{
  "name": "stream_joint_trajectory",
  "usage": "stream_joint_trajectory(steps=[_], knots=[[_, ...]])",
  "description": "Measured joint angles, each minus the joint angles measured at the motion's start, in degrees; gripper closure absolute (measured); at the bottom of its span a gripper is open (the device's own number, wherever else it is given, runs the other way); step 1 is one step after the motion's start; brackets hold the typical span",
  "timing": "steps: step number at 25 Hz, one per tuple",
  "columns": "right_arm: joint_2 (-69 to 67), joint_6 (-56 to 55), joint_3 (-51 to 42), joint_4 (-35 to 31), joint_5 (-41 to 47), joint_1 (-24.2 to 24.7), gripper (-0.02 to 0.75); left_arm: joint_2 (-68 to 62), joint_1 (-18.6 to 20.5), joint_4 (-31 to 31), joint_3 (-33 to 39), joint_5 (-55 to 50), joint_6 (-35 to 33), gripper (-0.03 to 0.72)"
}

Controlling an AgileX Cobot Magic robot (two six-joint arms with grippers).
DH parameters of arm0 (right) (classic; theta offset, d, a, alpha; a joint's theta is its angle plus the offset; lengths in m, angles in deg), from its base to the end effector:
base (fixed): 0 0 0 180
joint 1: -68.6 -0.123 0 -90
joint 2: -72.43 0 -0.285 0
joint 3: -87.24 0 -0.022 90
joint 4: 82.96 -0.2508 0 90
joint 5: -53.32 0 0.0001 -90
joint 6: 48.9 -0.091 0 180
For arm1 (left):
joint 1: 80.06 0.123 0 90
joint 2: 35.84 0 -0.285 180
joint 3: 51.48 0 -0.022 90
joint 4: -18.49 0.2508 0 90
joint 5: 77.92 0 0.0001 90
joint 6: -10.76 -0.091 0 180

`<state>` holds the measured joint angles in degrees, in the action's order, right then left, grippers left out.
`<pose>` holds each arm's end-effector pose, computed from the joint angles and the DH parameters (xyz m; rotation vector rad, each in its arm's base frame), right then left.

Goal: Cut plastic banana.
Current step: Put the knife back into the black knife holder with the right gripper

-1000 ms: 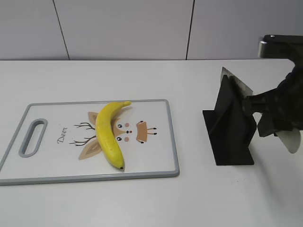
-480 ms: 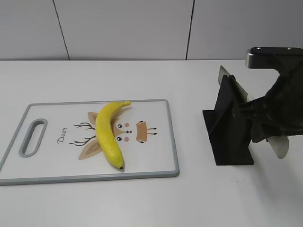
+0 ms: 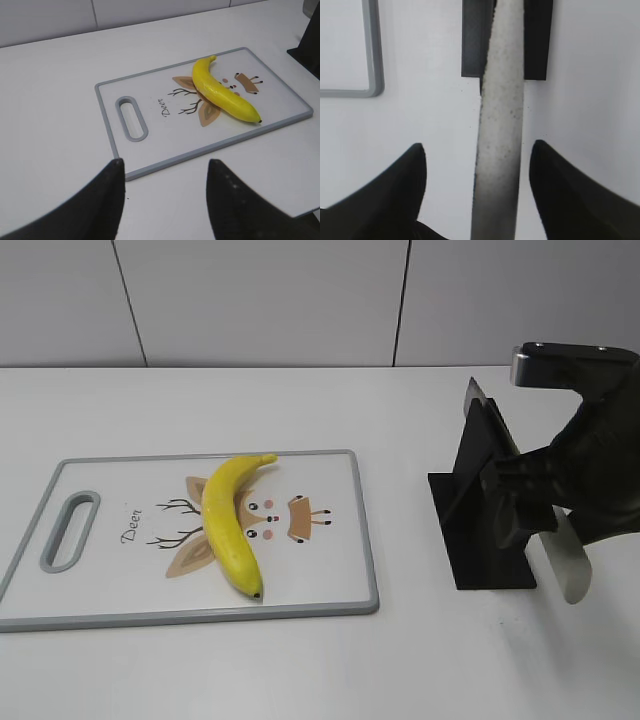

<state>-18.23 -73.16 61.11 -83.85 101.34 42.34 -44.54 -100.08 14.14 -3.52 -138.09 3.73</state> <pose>0.2334 0.1163 0.2267 -0.0378 2.9015 0.1821 -0.0051 -0.0045 0.2814 0.4809 1.9873 -0.2327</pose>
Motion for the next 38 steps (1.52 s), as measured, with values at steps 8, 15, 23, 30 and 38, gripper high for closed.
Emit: stream_joint_trajectory(steps=[8, 15, 23, 30, 38], knots=[[7.24, 6.56, 1.35, -2.7, 1.98, 0.0, 0.171, 0.0, 0.0, 0.16, 0.0, 0.0, -0.01, 0.188], [22.28, 20.34, 0.0, -4.58, 3.49, 0.0, 0.171, 0.0, 0.0, 0.23, 0.0, 0.0, 0.04, 0.188], [40.79, 29.0, -10.93, -4.06, 2.1, 0.0, 0.171, 0.0, 0.63, 0.23, 0.0, 0.05, 0.04, 0.188], [56.2, 29.81, -20.91, -3.25, 1.78, 0.0, 0.171, 0.0, 6.95, 0.23, 0.0, 0.05, 0.04, 0.188], [69.56, 29.96, -25.49, -3.31, 1.84, 0.0, 0.171, 0.0, 10.77, 0.23, 0.0, 0.05, 0.04, 0.188]])
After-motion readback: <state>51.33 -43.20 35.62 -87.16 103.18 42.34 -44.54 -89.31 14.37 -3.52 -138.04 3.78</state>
